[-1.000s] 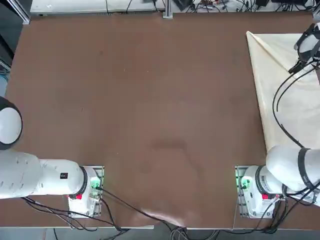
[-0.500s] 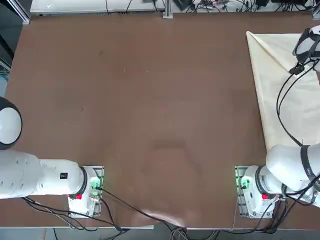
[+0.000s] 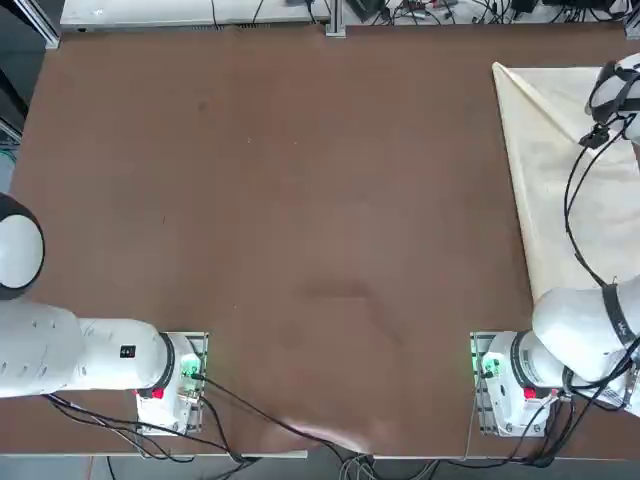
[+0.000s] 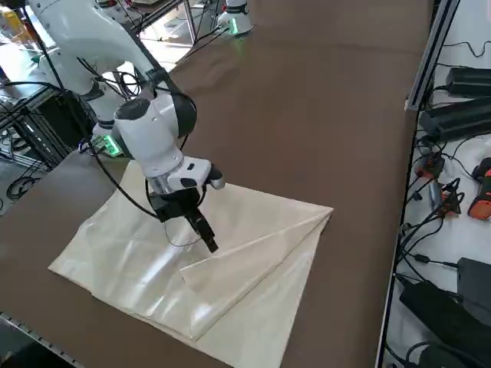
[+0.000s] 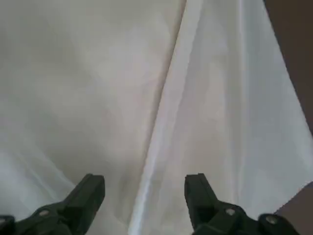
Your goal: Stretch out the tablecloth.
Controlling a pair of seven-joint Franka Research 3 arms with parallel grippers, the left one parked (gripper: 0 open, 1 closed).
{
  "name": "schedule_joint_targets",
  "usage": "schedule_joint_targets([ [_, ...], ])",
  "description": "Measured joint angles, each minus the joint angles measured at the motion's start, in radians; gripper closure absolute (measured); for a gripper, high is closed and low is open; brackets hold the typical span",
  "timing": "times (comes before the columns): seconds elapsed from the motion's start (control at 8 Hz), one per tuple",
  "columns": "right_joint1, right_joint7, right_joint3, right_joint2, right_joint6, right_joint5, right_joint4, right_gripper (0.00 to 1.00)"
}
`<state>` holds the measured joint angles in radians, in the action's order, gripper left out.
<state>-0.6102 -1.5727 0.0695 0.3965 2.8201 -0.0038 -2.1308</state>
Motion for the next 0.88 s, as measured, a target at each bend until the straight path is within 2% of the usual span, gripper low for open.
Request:
schedule_joint_targets([
  [0.5, -0.075, -0.061, 0.0, 0.072, 0.011, -0.003, 0.037, 0.0],
  [0.88, -0.085, -0.098, 0.003, 0.112, 0.012, -0.003, 0.082, 0.0],
])
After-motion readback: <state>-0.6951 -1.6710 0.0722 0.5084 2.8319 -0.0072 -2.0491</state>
